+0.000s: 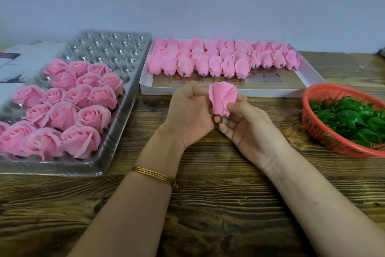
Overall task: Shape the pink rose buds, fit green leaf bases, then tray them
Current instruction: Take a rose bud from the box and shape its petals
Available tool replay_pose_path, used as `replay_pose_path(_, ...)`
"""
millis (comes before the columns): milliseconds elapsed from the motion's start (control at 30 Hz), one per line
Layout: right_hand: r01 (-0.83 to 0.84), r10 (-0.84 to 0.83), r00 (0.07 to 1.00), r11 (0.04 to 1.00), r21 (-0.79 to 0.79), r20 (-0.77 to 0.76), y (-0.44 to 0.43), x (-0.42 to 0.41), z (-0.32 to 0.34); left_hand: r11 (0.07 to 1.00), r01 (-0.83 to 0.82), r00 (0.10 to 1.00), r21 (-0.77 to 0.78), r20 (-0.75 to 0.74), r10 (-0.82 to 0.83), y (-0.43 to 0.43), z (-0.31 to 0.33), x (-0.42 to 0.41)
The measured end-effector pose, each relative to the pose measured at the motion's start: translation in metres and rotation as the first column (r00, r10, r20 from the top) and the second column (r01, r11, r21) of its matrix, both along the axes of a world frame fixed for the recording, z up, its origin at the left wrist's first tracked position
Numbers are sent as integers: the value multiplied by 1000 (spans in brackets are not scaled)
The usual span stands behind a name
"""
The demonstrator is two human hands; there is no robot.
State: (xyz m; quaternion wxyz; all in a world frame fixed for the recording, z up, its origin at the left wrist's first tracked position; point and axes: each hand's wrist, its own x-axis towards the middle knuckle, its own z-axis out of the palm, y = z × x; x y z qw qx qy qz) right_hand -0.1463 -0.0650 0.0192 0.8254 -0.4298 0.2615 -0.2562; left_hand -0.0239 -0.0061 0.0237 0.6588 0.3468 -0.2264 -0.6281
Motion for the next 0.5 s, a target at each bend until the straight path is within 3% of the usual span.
replay_pose_path(100,-7,7,1000,1000,26,-1,0,1,0,998,-12,1000,55,2,12,-1,0,0)
replay_pose_path(500,-37,37,999,999,18,-1,-3,1,-3,992,-60,964,112,265,29,-3,-1,-3)
